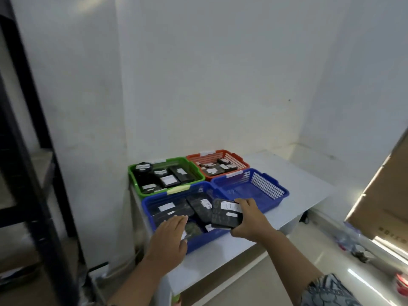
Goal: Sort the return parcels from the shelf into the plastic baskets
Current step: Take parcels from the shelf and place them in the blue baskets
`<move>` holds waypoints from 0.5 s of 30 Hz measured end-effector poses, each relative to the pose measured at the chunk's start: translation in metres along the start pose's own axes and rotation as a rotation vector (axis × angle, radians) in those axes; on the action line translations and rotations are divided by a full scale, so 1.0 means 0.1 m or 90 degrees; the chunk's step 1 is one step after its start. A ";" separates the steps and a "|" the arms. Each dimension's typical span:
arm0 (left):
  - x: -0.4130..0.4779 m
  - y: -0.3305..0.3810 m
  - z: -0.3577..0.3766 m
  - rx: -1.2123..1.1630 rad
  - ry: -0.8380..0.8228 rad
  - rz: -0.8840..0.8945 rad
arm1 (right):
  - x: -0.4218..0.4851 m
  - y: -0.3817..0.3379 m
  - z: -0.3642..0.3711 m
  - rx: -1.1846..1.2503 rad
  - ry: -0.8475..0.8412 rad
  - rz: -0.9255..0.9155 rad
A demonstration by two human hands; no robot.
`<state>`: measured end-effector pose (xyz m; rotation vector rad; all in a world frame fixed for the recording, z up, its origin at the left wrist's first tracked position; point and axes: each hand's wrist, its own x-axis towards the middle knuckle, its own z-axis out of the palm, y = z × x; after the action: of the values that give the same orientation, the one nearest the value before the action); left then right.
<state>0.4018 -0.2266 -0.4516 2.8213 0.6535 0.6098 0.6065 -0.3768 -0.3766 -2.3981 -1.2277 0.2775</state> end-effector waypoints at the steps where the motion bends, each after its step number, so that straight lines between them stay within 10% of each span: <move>1: 0.12 0.10 0.09 -0.010 0.005 -0.003 | 0.05 0.15 -0.08 -0.004 0.004 0.007; 15: 1.85 0.48 1.10 -0.088 -0.028 -0.022 | 1.29 1.55 -0.30 0.003 0.002 0.061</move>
<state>0.6189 -0.1946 -0.4732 2.6826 0.6251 0.5626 0.8051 -0.3604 -0.4191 -2.4563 -1.1108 0.3049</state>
